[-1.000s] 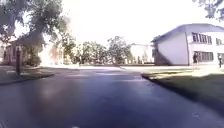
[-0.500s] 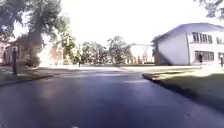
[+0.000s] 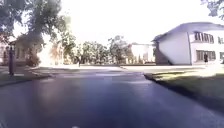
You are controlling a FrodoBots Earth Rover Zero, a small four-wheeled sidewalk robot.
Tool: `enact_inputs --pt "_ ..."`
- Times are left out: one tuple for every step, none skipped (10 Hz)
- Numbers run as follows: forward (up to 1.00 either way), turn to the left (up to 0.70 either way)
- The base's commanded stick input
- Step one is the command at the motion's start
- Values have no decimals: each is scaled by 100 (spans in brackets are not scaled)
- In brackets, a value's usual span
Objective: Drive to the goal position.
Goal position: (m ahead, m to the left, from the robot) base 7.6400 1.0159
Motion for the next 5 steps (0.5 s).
enact_inputs --pt "50 0" --pt "50 0" --pt "50 0" --pt "50 0" --pt "50 0"
